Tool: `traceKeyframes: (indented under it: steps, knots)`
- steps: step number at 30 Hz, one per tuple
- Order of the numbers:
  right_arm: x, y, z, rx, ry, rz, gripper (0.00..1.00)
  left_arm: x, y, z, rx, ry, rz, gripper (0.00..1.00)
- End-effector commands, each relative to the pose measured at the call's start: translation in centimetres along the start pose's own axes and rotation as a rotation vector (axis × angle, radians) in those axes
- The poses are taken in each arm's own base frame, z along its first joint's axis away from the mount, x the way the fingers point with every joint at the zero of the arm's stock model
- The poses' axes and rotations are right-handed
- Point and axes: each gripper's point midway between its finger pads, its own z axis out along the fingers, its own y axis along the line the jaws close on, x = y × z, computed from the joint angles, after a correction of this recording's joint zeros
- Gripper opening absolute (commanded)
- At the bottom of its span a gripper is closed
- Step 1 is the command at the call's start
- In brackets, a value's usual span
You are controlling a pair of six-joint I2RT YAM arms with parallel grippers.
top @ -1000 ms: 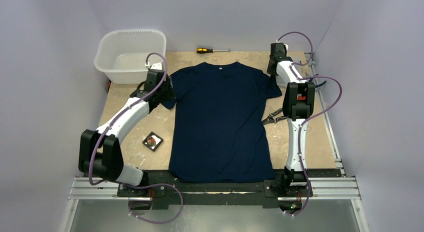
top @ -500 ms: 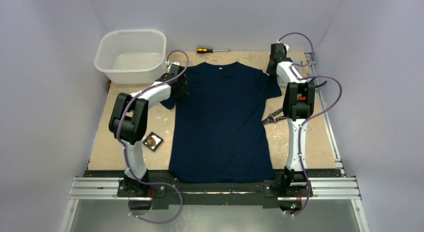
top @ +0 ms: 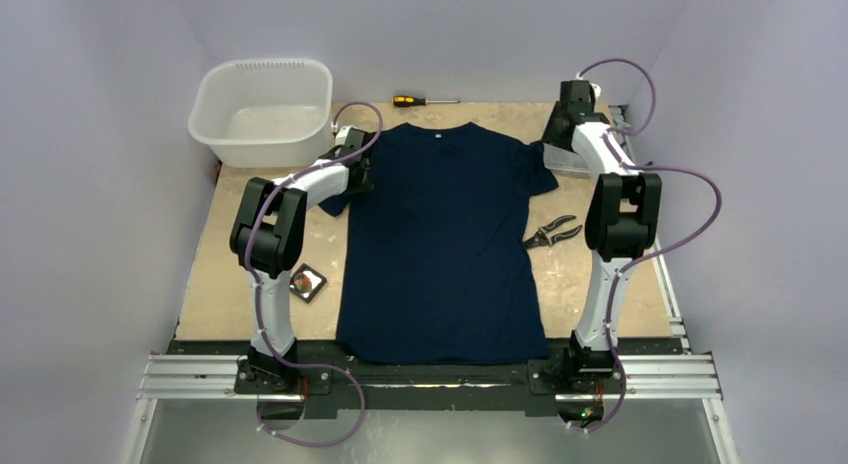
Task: Pin the brooch onto the clothing
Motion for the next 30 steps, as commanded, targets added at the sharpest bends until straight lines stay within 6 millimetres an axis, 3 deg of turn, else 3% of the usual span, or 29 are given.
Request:
traceKeyframes:
  steps: [1, 3, 9, 16, 18, 22, 26, 27, 30]
  knots:
    - [-1.2, -3.5, -3.8, 0.055, -0.055, 0.091, 0.54, -1.7, 1.1, -0.3, -0.075, -0.051, -0.040, 0.52]
    - [0.1, -3.6, -5.0, 0.026, -0.046, 0.114, 0.50, -1.8, 1.1, -0.5, -0.073, -0.056, -0.050, 0.53]
    - [4.8, -1.6, -5.9, -0.056, 0.017, 0.101, 0.39, -3.2, 0.2, -2.1, -0.001, -0.083, -0.085, 0.56]
    - [5.9, 0.5, -6.9, -0.122, 0.014, 0.087, 0.40, -6.4, -0.4, -6.7, 0.102, -0.156, -0.123, 0.61]
    - [6.3, 1.1, -6.5, -0.142, 0.042, 0.098, 0.46, -6.9, -0.1, -8.2, 0.121, -0.172, -0.126, 0.63]
    - [5.0, 0.1, -7.0, -0.111, 0.012, 0.131, 0.76, -7.3, 1.0, -11.3, 0.155, -0.194, -0.104, 0.64]
    - [3.4, -2.1, -6.7, -0.045, -0.025, 0.164, 0.76, -6.3, 2.5, -14.0, 0.193, -0.205, -0.034, 0.64]
    - [2.9, -3.9, -6.1, -0.008, -0.029, 0.190, 0.75, -6.2, 2.9, -14.8, 0.198, -0.208, -0.024, 0.64]
    - [2.4, -6.2, -4.8, 0.048, -0.027, 0.211, 0.76, -5.5, 4.0, -16.4, 0.205, -0.204, 0.018, 0.64]
